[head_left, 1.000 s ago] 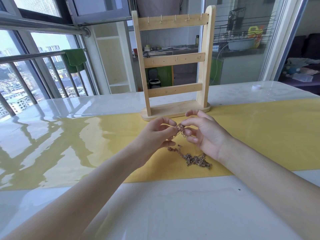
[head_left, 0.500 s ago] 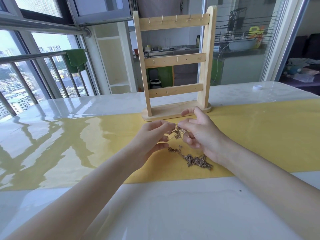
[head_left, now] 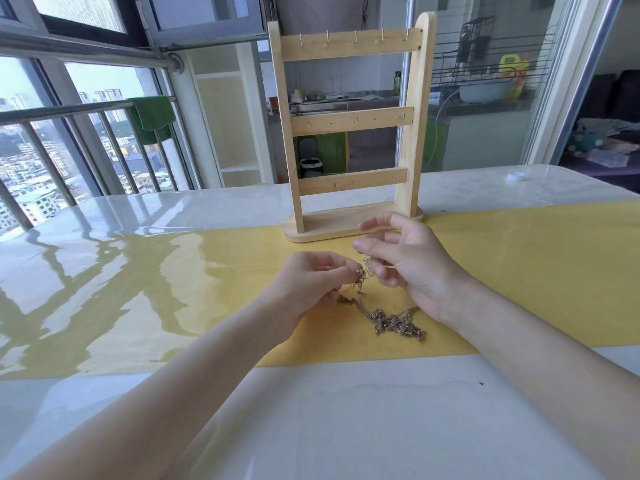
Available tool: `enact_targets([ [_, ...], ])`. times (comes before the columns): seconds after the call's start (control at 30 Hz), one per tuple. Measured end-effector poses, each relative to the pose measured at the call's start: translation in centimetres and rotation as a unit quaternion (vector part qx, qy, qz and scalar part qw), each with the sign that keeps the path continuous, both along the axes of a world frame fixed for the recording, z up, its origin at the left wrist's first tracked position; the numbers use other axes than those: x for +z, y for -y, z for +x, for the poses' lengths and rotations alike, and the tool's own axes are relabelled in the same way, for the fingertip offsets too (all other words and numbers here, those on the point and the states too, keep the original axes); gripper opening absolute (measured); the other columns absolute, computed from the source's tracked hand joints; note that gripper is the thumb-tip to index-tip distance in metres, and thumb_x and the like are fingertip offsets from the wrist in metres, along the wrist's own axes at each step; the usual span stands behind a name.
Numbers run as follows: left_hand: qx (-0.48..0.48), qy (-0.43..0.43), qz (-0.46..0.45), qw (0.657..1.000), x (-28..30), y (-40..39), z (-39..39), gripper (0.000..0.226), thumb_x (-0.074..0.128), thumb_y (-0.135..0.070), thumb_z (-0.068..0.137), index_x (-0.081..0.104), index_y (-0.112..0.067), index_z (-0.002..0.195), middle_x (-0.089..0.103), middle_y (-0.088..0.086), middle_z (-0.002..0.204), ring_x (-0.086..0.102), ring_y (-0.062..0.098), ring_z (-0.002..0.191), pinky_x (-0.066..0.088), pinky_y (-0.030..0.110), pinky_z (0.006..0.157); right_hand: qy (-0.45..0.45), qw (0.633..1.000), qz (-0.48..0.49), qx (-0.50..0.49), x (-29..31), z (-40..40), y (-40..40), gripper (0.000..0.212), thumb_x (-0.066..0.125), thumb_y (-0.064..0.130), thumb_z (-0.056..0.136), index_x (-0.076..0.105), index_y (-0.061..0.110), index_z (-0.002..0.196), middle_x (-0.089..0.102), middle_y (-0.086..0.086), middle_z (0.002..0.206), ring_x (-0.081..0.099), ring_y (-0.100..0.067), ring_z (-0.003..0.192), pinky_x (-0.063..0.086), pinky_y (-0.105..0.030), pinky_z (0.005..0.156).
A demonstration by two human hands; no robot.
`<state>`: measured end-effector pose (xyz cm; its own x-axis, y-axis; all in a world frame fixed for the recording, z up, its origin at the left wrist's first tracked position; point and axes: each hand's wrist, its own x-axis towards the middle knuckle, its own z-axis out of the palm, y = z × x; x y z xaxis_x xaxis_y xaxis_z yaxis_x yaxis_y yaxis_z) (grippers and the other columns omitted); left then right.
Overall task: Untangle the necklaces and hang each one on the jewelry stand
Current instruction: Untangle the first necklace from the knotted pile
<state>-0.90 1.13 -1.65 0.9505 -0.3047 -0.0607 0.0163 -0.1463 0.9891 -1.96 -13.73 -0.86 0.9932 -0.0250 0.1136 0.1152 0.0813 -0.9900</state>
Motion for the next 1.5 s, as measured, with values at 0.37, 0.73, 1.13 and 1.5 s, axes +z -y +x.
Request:
enact_targets([
  [0.37, 0.041, -0.006, -0.071, 0.997, 0.1, -0.1, 0.2, 0.011, 0.061, -0.016, 0.091, 0.063, -0.012, 0.081, 0.057, 0.001, 0.077, 0.051, 0.008, 0.064, 0.05, 0.019, 0.062, -0.054, 0.992, -0.107, 0.025, -0.6, 0.1, 0.7, 0.016, 0.075, 0.016, 0.079, 0.072, 0.004, 0.088, 0.059, 0.008, 0.056, 0.043, -0.005, 0.044, 0.026, -0.016, 0.034],
  [0.73, 0.075, 0.105, -0.021, 0.991, 0.0, 0.5, -0.5, 0.016, 0.054, 0.0, 0.088, 0.053, -0.008, 0.074, 0.056, 0.001, 0.061, 0.044, 0.009, 0.048, 0.041, 0.018, 0.049, -0.049, 0.971, -0.219, 0.081, -0.8, 0.4, 0.4, 0.022, 0.066, 0.023, 0.08, 0.071, 0.002, 0.085, 0.063, -0.008, 0.086, 0.051, -0.017, 0.069, 0.042, -0.033, 0.073],
  [1.13, -0.006, 0.059, -0.111, 0.992, 0.2, 0.7, -0.2, 0.018, 0.051, -0.011, 0.096, 0.053, -0.016, 0.078, 0.052, -0.004, 0.066, 0.047, 0.008, 0.06, 0.042, 0.02, 0.057, -0.118, 0.978, 0.125, 0.117, -0.2, 0.4, 1.3, 0.014, 0.054, 0.003, 0.088, 0.059, 0.007, 0.076, 0.062, -0.006, 0.07, 0.059, -0.015, 0.065, 0.046, -0.022, 0.06],
  [1.5, -0.076, -0.098, -0.285, 0.95, 1.3, 0.3, -0.3, 0.019, 0.04, -0.01, 0.091, 0.051, -0.02, 0.08, 0.053, -0.006, 0.059, 0.052, 0.007, 0.054, 0.045, 0.02, 0.063, -0.073, 0.971, 0.177, 0.142, 0.1, 0.1, 0.1, 0.01, 0.064, 0.016, 0.076, 0.056, 0.01, 0.075, 0.041, 0.004, 0.049, 0.043, -0.009, 0.048, 0.03, -0.018, 0.041],
])
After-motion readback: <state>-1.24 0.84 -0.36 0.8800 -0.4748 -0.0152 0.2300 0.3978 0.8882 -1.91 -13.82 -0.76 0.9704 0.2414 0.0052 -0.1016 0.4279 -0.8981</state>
